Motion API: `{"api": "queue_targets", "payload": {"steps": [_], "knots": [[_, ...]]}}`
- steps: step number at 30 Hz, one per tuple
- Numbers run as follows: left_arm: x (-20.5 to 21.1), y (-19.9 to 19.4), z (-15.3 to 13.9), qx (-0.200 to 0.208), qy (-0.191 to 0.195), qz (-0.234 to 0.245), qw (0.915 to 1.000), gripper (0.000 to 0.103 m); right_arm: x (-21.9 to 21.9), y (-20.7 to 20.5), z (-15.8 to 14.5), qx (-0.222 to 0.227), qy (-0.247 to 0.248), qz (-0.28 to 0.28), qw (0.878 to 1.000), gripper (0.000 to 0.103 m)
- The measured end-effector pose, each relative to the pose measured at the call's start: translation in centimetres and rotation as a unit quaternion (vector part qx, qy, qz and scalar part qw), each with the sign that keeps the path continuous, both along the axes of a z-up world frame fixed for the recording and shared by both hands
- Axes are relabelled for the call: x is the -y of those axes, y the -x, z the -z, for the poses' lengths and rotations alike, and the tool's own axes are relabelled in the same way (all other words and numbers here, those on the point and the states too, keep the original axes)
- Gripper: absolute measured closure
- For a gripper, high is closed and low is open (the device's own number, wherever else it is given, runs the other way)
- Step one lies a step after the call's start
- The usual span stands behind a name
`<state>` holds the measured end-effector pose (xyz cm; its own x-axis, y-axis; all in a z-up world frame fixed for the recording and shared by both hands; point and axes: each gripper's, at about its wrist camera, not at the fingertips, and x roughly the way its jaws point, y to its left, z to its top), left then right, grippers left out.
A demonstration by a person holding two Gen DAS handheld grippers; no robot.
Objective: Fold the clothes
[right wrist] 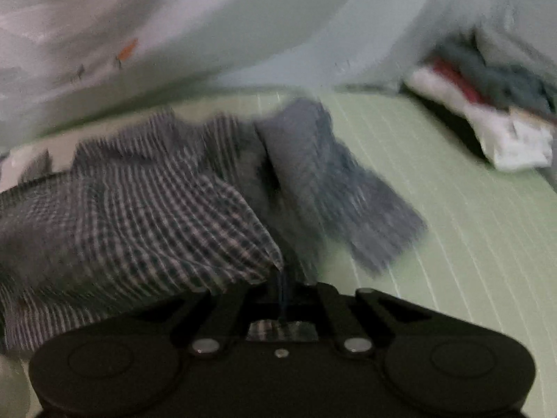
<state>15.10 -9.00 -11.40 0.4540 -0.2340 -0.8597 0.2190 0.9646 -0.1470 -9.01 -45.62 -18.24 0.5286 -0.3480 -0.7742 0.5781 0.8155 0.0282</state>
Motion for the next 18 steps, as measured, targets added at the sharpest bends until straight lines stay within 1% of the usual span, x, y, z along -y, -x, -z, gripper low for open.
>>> {"api": "queue_targets", "payload": {"steps": [4, 6, 7, 8, 9, 10, 11, 12, 13, 15, 16, 17, 18], "knots": [[-0.5, 2.4, 0.4, -0.009, -0.006, 0.001, 0.9999, 0.102, -0.3, 2.2, 2.3, -0.043, -0.033, -0.007, 0.999, 0.102], [-0.8, 3.6, 0.7, -0.013, -0.008, 0.002, 0.9999, 0.101, -0.6, 3.0, 2.6, -0.049, -0.041, -0.012, 0.998, 0.102], [-0.9, 4.2, 0.8, -0.015, -0.01, 0.002, 0.9998, 0.097, -0.6, 3.2, 2.4, -0.047, -0.042, -0.014, 0.998, 0.102], [-1.0, 4.8, 0.9, -0.017, -0.011, 0.002, 0.9998, 0.096, -0.7, 3.3, 2.0, -0.04, -0.041, -0.015, 0.998, 0.101], [-1.1, 5.4, 1.0, -0.02, -0.013, 0.003, 0.9997, 0.096, -0.8, 3.4, 1.5, -0.03, -0.039, -0.014, 0.999, 0.098], [-1.3, 5.9, 1.1, -0.022, -0.014, 0.003, 0.9997, 0.093, -0.8, 3.4, 1.0, -0.017, -0.036, -0.015, 0.999, 0.093], [-1.4, 6.5, 1.2, -0.024, -0.016, 0.003, 0.9996, 0.085, -0.8, 3.4, 0.6, -0.004, -0.034, -0.016, 0.999, 0.09], [-1.5, 7.0, 1.3, -0.026, -0.017, 0.003, 0.9995, 0.083, -0.8, 3.3, 0.1, 0.01, -0.032, -0.018, 0.999, 0.081], [-1.5, 6.6, 1.4, -0.025, -0.017, 0.004, 0.9995, 0.08, -0.8, 3.0, -0.3, 0.023, -0.03, -0.02, 0.999, 0.073], [-1.6, 5.8, 1.5, -0.023, -0.018, 0.004, 0.9996, 0.072, -0.6, 1.9, -0.9, 0.042, -0.027, -0.028, 0.998, 0.068], [-1.6, 5.4, 1.5, -0.021, -0.019, 0.004, 0.9996, 0.065, -0.6, 1.1, -1.1, 0.046, -0.024, -0.035, 0.998, 0.065], [-1.7, 5.0, 1.6, -0.02, -0.019, 0.004, 0.9996, 0.06, -0.6, 0.2, -1.3, 0.051, -0.021, -0.042, 0.998, 0.062], [-1.7, 4.7, 1.6, -0.019, -0.02, 0.004, 0.9996, 0.059, -0.5, -0.7, -1.5, 0.055, -0.019, -0.049, 0.997, 0.059]]}}
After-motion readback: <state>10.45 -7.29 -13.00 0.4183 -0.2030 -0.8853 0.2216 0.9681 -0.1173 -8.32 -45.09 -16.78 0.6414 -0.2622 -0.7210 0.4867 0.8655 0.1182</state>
